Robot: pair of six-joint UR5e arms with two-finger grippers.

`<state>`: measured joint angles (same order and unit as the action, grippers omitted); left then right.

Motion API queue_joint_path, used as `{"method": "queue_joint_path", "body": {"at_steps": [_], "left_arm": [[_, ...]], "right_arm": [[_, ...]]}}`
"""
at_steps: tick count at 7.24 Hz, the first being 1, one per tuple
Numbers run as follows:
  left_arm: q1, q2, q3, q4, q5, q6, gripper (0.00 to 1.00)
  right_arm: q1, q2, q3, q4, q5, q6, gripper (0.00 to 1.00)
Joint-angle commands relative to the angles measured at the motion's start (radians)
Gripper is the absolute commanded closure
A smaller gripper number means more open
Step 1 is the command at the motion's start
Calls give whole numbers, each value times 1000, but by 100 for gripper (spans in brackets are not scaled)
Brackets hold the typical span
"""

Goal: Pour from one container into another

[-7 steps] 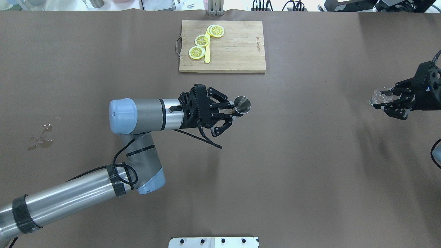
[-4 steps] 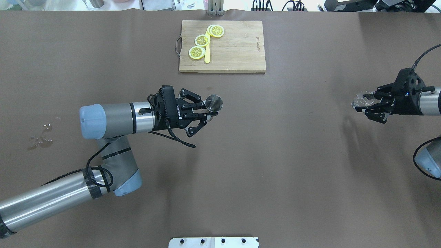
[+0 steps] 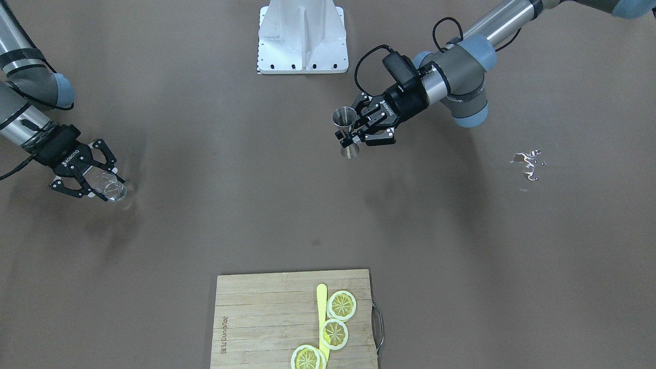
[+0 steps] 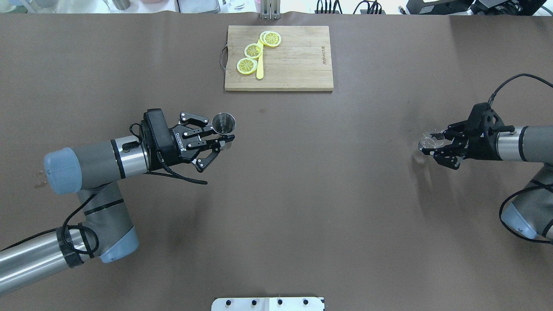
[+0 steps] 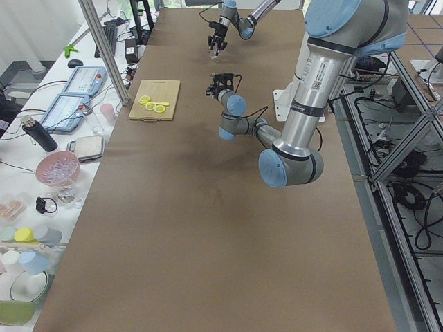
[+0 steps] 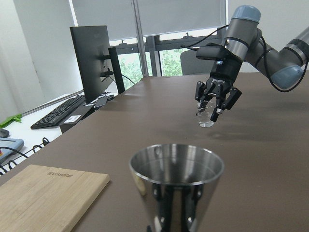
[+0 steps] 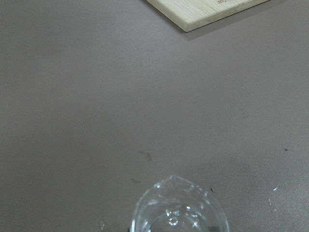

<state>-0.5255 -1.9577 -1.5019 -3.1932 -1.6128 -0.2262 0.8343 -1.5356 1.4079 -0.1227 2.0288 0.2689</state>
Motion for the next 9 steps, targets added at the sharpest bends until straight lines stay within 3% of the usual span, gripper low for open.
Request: {"method": "queue_joint_path", "body": {"at_steps": [1, 4, 6, 8, 9], "left_arm": [[2, 55, -38, -1, 92, -27, 100], [10, 77, -57, -1, 256, -94, 100], [13, 85, -58, 9, 394, -148, 100], [15, 91, -60, 112, 523, -264, 100], [10, 92, -63, 154, 572, -287, 100]], "right_arm": [[-14, 0, -1, 2, -2, 1, 100], [-43, 0, -58, 96, -39, 1, 100], [-49, 0, -63, 98, -45, 1, 100], [-55, 0, -61, 100, -53, 1, 100], [-55, 0, -63, 104, -53, 3, 1]]}}
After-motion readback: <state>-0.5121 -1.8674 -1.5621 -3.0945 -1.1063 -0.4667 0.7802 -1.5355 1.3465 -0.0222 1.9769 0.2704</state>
